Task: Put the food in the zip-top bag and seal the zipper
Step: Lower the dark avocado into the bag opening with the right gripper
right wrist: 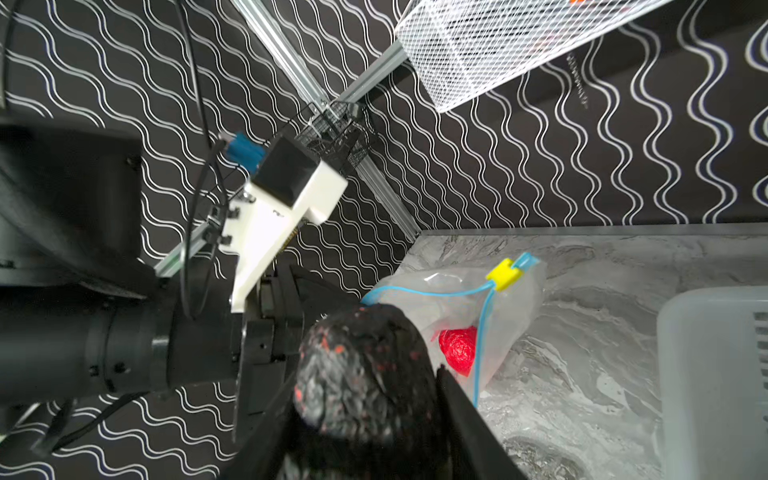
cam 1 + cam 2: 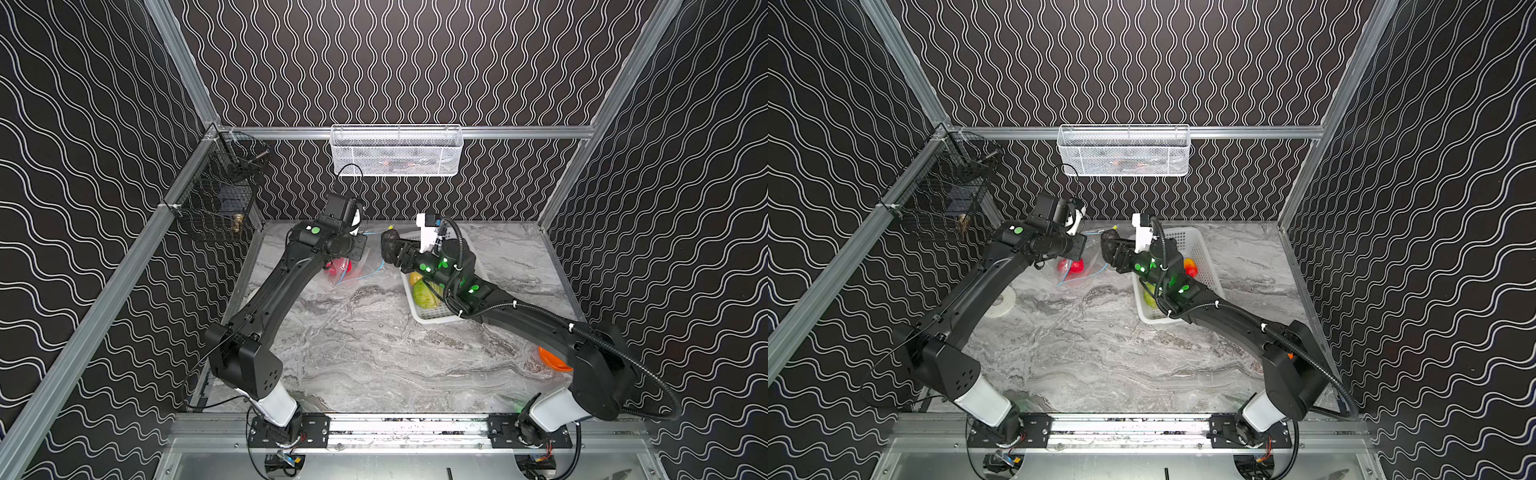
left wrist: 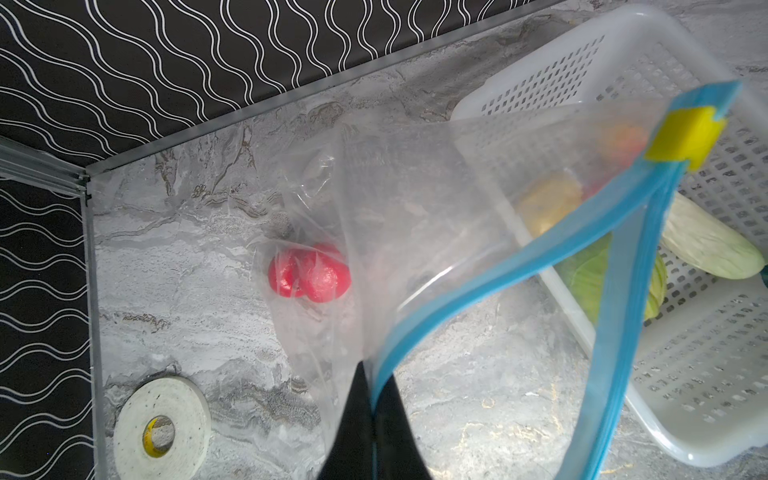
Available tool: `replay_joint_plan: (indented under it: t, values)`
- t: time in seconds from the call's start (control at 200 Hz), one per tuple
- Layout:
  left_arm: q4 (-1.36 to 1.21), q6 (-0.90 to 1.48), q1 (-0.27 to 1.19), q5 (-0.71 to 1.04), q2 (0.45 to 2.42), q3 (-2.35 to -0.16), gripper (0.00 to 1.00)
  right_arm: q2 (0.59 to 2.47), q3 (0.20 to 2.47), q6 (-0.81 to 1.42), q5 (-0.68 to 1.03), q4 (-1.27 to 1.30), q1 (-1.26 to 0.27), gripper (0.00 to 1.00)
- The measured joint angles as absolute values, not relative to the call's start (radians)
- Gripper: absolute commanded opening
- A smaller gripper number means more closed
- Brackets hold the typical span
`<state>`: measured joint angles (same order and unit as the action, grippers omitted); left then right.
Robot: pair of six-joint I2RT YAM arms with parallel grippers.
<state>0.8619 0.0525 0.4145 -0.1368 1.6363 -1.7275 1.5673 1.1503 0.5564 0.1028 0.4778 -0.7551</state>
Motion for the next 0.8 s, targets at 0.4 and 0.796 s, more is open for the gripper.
replay_joint_plan:
  t: [0.4,0.796]
  values:
    - [0.862,0.052,0.414,-0.130,1.636,-1.730,0.00,1.648,1.181,0.539,0.084,0.498,-0.804,0.30]
    - [0.862,0.052,0.414,-0.127,1.630,-1.730,0.00,1.729,1.261,0.505,0.004,0.471,-0.831,0.40]
